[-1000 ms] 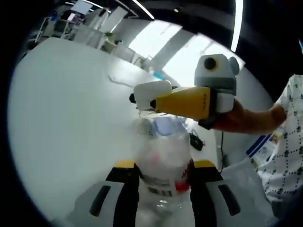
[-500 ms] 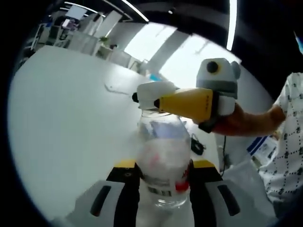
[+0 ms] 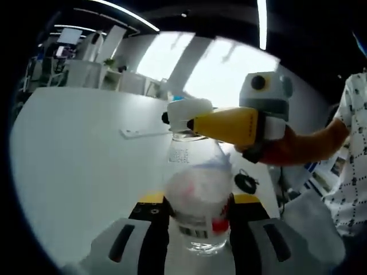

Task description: Arrange the tabletop items into an orderly group along one side of the table until the central work area is clear of visible clutter.

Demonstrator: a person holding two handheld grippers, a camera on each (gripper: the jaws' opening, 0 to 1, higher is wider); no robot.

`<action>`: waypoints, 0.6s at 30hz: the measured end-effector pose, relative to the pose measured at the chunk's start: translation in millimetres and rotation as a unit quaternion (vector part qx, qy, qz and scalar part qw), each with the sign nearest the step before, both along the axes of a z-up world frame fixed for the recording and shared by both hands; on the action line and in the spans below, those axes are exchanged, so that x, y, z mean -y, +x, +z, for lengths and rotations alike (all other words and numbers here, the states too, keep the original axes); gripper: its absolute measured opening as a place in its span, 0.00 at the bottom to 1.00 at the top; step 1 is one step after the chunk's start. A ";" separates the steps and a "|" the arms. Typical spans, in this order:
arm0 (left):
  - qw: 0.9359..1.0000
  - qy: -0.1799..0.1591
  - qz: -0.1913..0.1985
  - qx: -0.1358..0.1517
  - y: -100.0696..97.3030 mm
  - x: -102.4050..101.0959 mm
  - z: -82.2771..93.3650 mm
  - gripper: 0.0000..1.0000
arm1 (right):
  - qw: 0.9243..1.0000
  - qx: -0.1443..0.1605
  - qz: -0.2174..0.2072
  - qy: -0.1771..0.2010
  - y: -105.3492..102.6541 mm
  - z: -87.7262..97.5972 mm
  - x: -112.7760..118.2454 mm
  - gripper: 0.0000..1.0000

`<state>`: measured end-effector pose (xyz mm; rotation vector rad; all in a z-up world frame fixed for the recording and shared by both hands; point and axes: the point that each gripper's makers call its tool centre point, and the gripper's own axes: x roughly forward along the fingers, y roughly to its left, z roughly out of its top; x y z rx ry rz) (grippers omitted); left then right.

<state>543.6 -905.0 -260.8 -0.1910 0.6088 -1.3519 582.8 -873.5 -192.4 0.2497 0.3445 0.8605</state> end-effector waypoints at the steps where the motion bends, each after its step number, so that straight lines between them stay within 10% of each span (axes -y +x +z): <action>1: 1.000 0.002 -0.001 0.005 2.6 0.9 0.8 0.36 | 1.000 0.002 -0.001 0.002 2.6 0.8 1.5 0.17; 18: 0.997 0.011 -0.011 0.073 26.6 2.7 -2.6 0.36 | 0.996 0.080 -0.011 -0.029 16.6 3.2 2.3 0.17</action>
